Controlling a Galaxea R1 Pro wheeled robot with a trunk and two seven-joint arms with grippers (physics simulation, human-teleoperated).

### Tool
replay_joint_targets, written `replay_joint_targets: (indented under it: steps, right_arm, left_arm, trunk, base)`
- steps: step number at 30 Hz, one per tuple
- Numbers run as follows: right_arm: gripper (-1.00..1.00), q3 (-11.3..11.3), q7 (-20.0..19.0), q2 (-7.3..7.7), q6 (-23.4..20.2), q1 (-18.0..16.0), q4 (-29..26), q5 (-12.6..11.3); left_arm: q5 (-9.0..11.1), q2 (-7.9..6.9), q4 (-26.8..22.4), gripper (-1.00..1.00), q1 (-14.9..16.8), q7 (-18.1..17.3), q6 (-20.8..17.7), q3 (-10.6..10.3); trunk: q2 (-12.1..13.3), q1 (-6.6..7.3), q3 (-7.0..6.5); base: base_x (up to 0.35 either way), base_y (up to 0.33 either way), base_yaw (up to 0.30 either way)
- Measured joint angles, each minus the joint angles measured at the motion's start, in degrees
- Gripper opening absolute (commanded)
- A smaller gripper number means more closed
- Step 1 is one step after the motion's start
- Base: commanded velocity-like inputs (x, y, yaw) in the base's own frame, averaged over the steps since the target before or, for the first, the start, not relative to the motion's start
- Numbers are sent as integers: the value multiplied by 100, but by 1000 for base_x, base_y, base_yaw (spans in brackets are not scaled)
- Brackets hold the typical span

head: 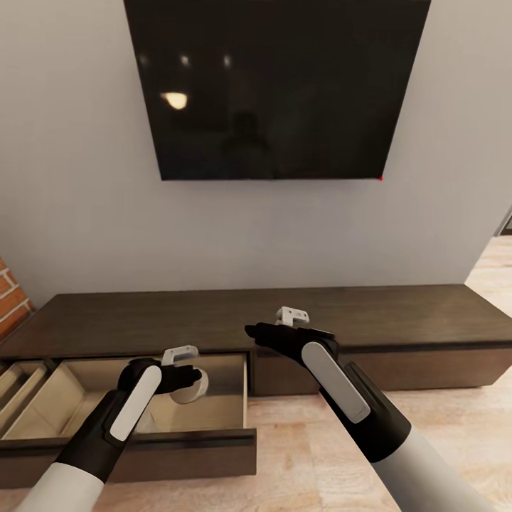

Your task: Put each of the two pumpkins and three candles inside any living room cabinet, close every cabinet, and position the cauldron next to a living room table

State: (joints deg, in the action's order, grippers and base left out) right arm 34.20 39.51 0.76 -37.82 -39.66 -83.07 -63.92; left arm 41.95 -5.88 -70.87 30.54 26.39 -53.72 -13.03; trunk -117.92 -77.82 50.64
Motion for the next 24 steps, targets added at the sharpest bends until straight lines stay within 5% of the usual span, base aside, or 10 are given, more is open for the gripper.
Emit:
replay_joint_targets:
  steps: [11, 24]
  right_arm:
    - [100, -2, 0, -1, 0, 0, 0, 0]
    - [100, -3, 0, -3, -19, 0, 0, -7]
  left_arm:
    - [1, -2, 0, -100, 0, 5, -12, -3]
    - [28, 141, 359, -100, 6, 49, -92, -25]
  trunk:
    - [0, -1, 0]
    - [-520, -286, 233]
  base:
    - [81, 0, 0]
    - [0, 0, 0]
